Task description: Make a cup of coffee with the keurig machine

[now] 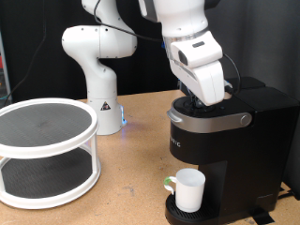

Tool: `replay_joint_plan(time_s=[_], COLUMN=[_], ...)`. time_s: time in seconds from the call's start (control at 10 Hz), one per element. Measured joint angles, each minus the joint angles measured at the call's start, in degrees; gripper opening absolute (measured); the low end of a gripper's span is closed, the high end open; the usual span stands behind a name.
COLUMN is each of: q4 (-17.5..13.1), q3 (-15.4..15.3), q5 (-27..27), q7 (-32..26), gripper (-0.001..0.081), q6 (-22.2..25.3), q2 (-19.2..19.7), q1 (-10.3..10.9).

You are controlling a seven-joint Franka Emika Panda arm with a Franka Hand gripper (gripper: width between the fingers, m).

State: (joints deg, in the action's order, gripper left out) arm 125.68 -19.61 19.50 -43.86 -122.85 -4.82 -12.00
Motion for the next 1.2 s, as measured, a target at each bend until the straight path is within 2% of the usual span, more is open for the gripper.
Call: replay_joint_plan(time_s=[0.3, 0.7, 1.2], q4=[-4.55, -9.95, -11.02], q3=[0.21, 1.07, 1.13], q5=[-1.32, -3.04, -3.25], q7=[3.54, 5.01, 4.91], gripper=[0.0002, 0.0002, 0.0002], q6=[6.68, 15.8, 16.99], q2=[3.2, 6.98, 7.76], q1=[-0.33, -0.77, -0.78])
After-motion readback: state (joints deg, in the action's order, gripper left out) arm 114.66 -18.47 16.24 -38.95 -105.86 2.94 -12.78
